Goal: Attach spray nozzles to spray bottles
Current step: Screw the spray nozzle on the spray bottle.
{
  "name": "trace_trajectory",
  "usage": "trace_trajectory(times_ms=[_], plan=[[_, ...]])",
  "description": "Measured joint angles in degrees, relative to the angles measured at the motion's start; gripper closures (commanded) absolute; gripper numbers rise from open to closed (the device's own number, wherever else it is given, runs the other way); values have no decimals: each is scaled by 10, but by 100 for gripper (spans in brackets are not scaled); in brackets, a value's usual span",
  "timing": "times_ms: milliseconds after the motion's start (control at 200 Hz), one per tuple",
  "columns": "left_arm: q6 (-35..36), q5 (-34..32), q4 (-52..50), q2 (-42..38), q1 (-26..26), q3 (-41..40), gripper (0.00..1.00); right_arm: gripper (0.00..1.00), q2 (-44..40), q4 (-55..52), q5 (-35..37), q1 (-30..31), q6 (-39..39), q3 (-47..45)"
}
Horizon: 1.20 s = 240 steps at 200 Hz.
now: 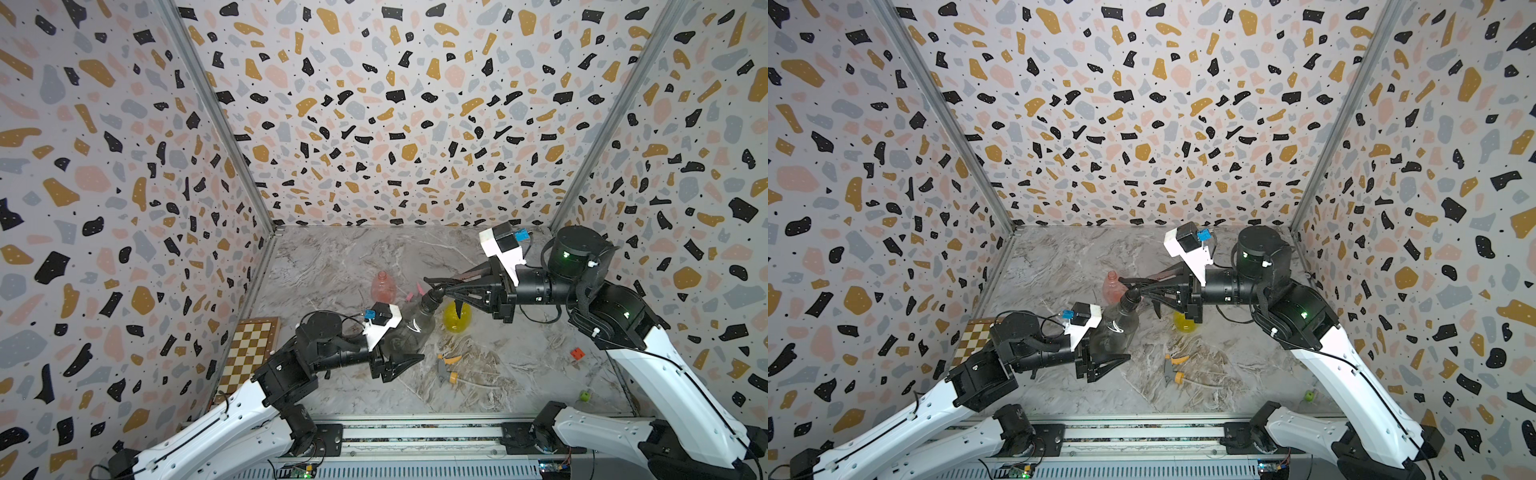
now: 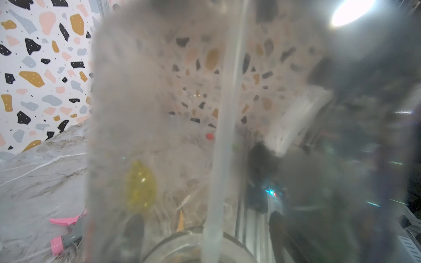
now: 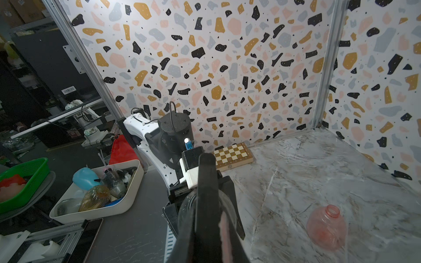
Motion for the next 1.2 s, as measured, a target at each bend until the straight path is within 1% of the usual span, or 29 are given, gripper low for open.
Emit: trace_trajectory(times_ms=[130,235,405,541,646,766,901,1026,1101,1201], plan=[[14,-4,-31,2,0,7,100,100,1,-39,2,-2,-23,6],[23,-4,-43,1,0,11,100,99,2,-49,0,-4,-31,8],[27,-8,-55,-1,0,13,100,96,-2,-30,-16,-7,-22,-12],[25,-19,-64,-3,0,13,100,94,-10,-1,-10,-6,0,-38],[25,-29,-63,-2,0,13,100,92,-12,15,18,9,16,-47],[25,-42,-63,5,0,13,100,90,-17,30,71,36,37,-57],[25,-67,-64,9,0,12,100,87,-20,38,124,49,67,-67],[29,-82,-68,12,0,13,100,82,-19,33,150,54,84,-67],[32,-85,-72,12,0,13,100,75,-17,29,156,56,88,-67],[31,-86,-53,12,0,13,100,66,-10,9,151,65,96,-69]])
